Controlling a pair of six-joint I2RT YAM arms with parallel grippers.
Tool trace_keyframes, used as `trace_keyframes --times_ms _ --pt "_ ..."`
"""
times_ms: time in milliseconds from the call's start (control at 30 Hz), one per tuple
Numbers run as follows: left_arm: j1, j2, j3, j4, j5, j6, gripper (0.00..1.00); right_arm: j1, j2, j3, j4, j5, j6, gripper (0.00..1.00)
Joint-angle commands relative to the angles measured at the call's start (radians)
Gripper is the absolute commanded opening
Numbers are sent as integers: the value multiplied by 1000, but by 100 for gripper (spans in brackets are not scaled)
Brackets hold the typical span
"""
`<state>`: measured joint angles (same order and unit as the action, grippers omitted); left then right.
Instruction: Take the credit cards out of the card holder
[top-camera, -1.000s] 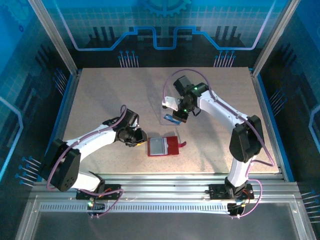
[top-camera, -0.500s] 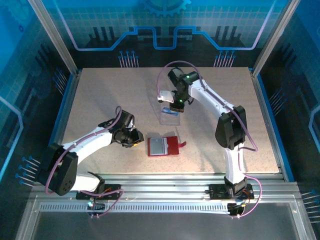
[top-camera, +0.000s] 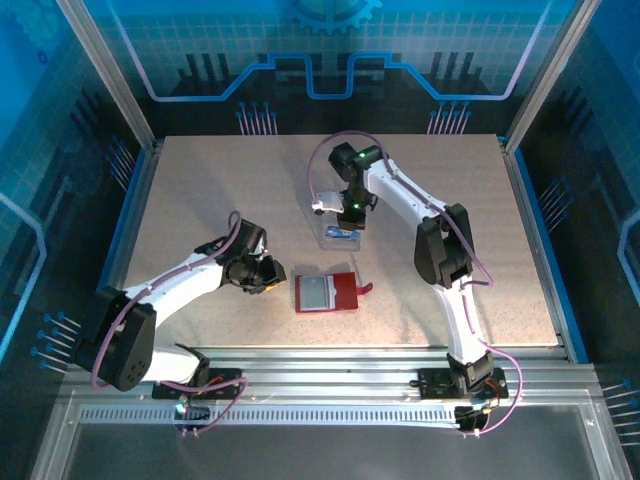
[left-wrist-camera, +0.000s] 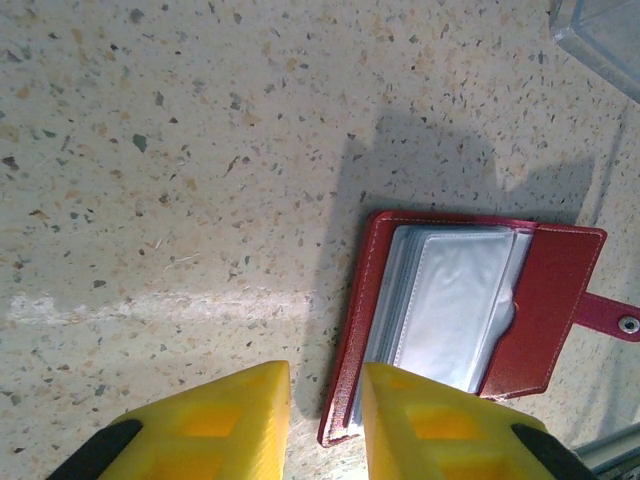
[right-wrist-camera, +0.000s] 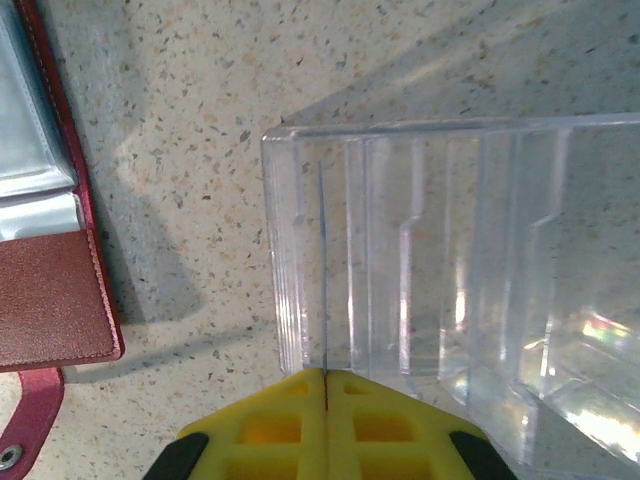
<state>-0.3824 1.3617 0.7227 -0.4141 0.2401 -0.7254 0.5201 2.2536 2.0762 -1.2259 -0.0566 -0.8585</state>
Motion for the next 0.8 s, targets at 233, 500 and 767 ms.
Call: trace_keyframes --times_ms 233,500,767 --pt "14 9 1 -9 30 26 26 -13 49 16 -94 -37 -29 0" --pt "14 23 10 -8 39 21 26 -12 60 32 -66 -18 -11 12" --pt "14 31 21 -9 44 24 25 -18 4 40 12 27 28 20"
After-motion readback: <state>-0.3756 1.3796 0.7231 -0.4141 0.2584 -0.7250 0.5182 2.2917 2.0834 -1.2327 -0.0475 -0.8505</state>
